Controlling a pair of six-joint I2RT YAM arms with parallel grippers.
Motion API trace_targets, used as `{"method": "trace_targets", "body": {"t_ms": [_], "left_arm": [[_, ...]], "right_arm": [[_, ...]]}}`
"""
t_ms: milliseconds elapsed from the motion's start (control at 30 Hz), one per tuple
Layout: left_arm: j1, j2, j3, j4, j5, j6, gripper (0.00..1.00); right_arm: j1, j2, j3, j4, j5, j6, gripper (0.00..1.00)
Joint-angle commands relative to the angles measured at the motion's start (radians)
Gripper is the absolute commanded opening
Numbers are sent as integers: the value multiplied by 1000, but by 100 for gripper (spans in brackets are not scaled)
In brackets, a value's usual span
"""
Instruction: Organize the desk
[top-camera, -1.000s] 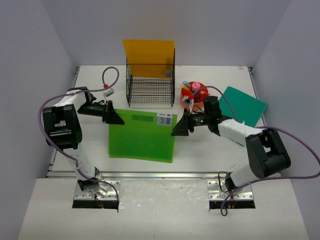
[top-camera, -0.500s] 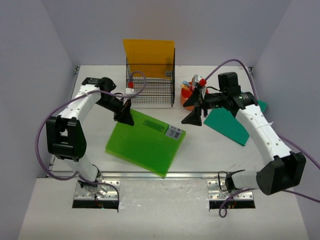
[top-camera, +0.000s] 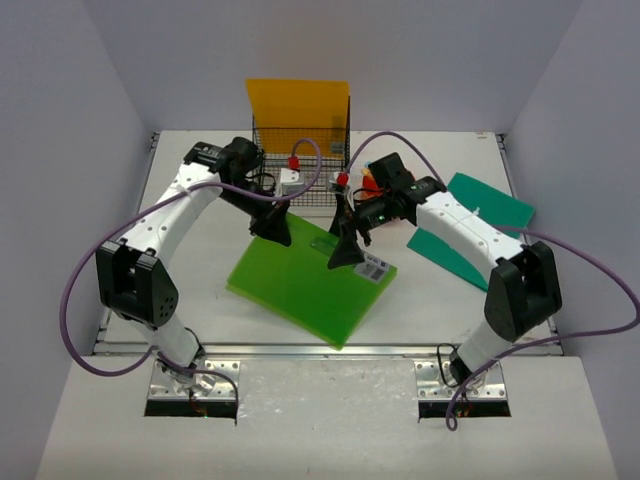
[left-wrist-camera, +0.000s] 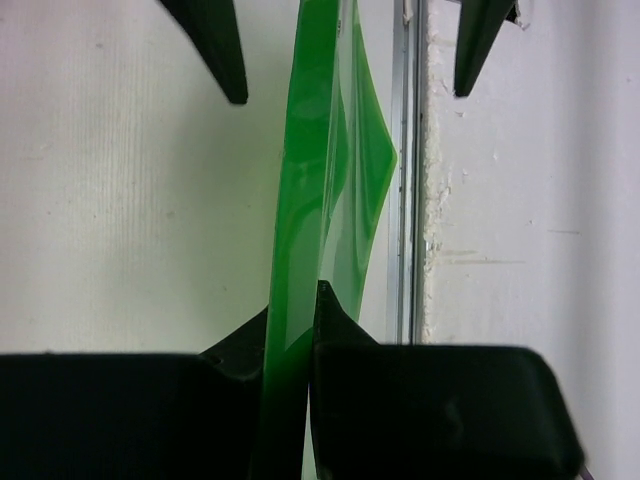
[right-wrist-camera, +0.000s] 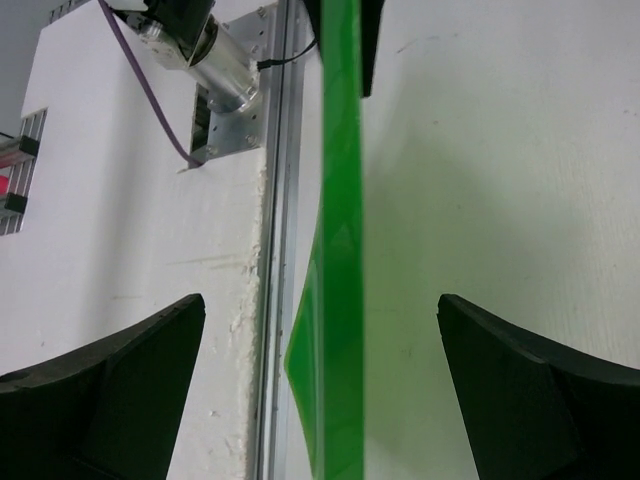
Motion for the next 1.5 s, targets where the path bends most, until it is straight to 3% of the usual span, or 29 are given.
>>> {"method": "trace_targets", "body": {"t_ms": [0,67,133,267,400,500,567,633,700,767,800,833,967,1167,1467], "left_arm": [[-33,4,69,32,13,-19,0],[-43,12,79,32,15,-22,0],[-45,21,93,33,21,-30,0],[-46,35,124,32,30,-50,8],[-12,34,136,52,80,-132,48],[116,-24,47,189,232,-301,58],[245,-120,-62,439,369,-465,72],[364,-233,-208,656,445,-755,80],[421,-339,-347,1127,434,-1160,86],[460,-464,-500,1441,373,-1323,96],[467,-508,-534,1462,336,-1370,99],[468,-513,-537,1463,332,-1380,100],[467,-570,-607,1526,300,-1513,100],[438,-580,-668,1646,248,-1593,96],[381,-531,-698,1767,178,-1693,94]], "right_arm": [[15,46,95,-7,-23,-5,90],[27,66,121,-28,-28,-20,67],[35,77,129,-51,-27,-40,38],[45,85,139,-138,-20,-117,3],[44,20,61,-88,-10,-114,0],[18,-118,-75,62,-18,-45,0],[-8,-181,-133,216,-35,53,0],[-45,-228,-172,330,-55,159,0],[-108,-244,-185,414,-93,266,0],[-166,-267,-215,632,-107,488,0],[-180,-282,-243,771,-101,613,0],[-195,-284,-254,787,-100,627,0],[-228,-286,-239,1106,-37,990,0],[-228,-240,-194,1349,46,1342,0],[-228,-242,-147,1400,74,1419,0]]}}
